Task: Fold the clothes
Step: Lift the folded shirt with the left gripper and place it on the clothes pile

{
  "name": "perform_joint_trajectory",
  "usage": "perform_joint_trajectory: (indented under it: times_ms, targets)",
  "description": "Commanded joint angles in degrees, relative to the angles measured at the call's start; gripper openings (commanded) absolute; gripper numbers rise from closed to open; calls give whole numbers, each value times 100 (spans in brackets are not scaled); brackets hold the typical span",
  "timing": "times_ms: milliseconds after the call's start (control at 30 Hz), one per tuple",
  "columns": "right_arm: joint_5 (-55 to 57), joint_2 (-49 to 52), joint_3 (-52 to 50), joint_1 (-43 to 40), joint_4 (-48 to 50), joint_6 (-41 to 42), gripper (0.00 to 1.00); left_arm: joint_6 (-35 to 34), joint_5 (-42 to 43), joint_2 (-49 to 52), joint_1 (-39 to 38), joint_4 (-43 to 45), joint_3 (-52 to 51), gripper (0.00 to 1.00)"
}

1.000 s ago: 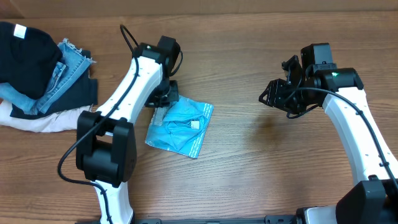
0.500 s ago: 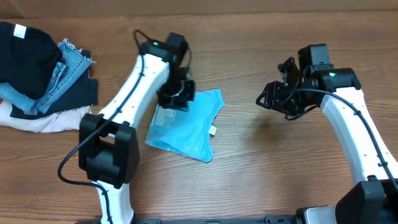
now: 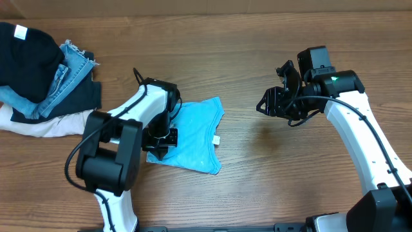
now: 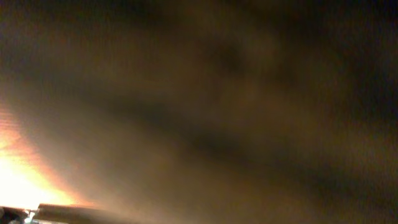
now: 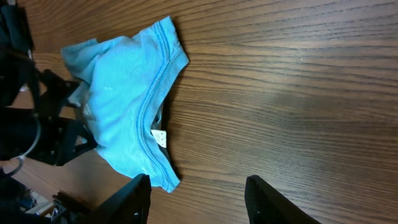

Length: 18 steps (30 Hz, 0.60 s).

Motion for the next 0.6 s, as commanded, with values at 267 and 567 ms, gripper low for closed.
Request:
perform_joint_trajectory:
  times_ms: [267, 567]
  targets:
    - [-26, -37, 46, 20, 20, -44, 57, 503, 1692, -1631, 1390, 1683, -50, 89]
    - [-24, -37, 46, 20, -107, -70, 57, 2046, 2879, 105, 1403, 2194, -339, 74]
